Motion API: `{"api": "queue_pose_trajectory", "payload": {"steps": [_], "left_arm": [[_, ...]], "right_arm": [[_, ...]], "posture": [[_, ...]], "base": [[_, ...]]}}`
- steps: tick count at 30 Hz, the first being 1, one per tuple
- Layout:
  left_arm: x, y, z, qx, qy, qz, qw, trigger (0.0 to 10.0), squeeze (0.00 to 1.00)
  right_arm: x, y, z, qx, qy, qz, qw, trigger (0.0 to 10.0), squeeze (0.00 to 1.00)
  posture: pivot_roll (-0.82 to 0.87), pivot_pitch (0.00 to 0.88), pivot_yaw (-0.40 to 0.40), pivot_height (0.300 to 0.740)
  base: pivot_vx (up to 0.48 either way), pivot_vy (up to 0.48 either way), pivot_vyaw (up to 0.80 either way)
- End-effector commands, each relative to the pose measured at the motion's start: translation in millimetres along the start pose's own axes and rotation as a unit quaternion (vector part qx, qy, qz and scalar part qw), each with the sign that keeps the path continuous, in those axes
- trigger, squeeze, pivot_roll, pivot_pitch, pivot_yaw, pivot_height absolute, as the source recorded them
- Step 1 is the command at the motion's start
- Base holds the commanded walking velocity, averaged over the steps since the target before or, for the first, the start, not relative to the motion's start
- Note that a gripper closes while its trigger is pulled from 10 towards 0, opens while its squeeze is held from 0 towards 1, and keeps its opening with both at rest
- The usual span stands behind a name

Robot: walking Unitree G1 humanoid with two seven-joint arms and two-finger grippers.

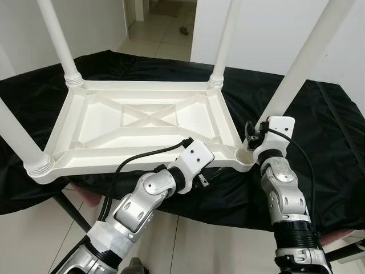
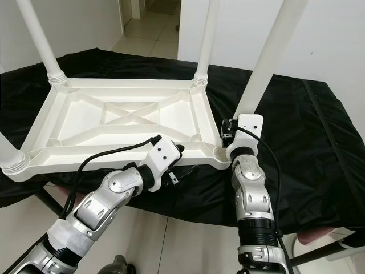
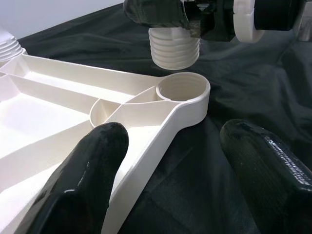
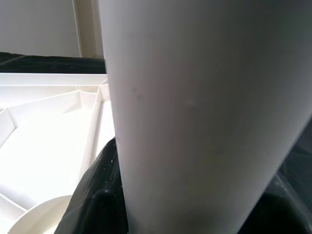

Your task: Building children table

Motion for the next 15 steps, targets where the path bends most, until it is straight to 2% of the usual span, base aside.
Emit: {"api": "queue_pose_trajectory", "payload": {"steps": [1,7,8,9,11,15], "left_arm": [[-4,0.3,-2.2,-0.005,0.004,0.003,1.000,10.0,0.00],[-2,0.9,-0.3,0.000,0.002,0.001,1.000,10.0,0.00],[0,1.4,3.8,0.011,-0.001,-0.002,1.000,10.0,0.00],[0,1.4,3.8,0.011,-0.001,-0.002,1.000,10.0,0.00],[1,1.1,5.6,0.015,0.000,-0.003,1.000,10.0,0.00],[3,1.2,6.4,0.018,-0.001,-0.005,1.000,10.0,0.00]], "right_arm": [[1,1.9,0.9,0.004,-0.005,-0.007,1.000,10.0,0.00],[-3,1.7,4.5,0.012,-0.011,-0.001,1.000,10.0,0.00],[-19,-0.4,17.7,0.044,-0.018,0.020,0.999,10.0,0.00],[-19,-0.4,17.7,0.044,-0.018,0.020,0.999,10.0,0.00],[-32,-2.6,28.2,0.070,-0.023,0.043,0.996,10.0,0.00],[-38,-4.5,33.8,0.083,-0.017,0.054,0.995,10.0,0.00]], "posture": [[0.13,0.031,-0.024,0.740],[0.13,0.038,-0.026,0.740],[0.13,0.044,-0.027,0.740],[0.13,0.044,-0.027,0.740],[0.13,0.045,-0.029,0.740],[0.14,0.046,-0.034,0.740]], "base": [[0.000,0.000,0.00],[0.000,0.000,0.00],[0.000,0.000,0.00],[0.000,0.000,0.00],[0.000,0.000,0.00],[0.000,0.000,0.00]]}}
Point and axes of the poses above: a point about 5 cm out from each wrist's last joint towards the gripper, its own y axis pointing out of the wrist towards the gripper, its own x axis along the axis of the wrist's last joint, z = x × y, the point moved 4 cm from there along y, pointing out of the wrist towards the gripper, and after that the axes turned 7 degrees about -y, right-handed, at the moved point
